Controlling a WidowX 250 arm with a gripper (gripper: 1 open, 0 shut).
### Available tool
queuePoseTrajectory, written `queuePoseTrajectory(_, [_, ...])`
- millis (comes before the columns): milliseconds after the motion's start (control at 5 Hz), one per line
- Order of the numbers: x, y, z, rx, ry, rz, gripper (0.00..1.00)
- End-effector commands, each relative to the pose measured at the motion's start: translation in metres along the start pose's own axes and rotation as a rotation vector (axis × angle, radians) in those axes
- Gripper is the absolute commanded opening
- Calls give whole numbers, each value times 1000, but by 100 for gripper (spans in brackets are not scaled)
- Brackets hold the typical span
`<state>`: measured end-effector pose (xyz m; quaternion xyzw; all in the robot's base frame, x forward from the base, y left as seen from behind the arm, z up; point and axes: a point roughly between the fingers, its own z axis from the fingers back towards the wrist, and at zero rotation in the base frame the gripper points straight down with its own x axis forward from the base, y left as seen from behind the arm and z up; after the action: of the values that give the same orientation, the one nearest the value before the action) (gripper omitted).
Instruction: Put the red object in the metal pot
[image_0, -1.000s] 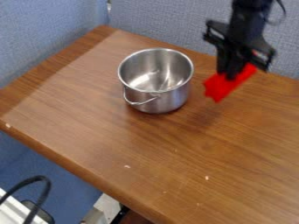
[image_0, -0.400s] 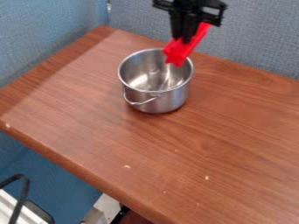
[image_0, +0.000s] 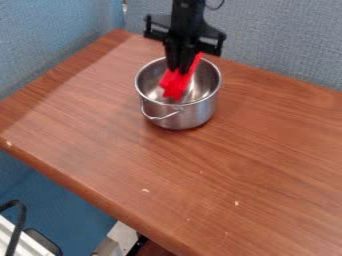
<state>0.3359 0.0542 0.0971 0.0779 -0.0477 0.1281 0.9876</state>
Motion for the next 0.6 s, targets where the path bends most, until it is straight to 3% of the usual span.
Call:
queuePoseTrajectory(0, [2, 12, 22, 12, -62, 86, 0])
queuePoseTrajectory(200, [0, 15, 18, 34, -50, 143, 0])
queuePoseTrajectory(400, [2, 18, 16, 48, -45, 148, 0])
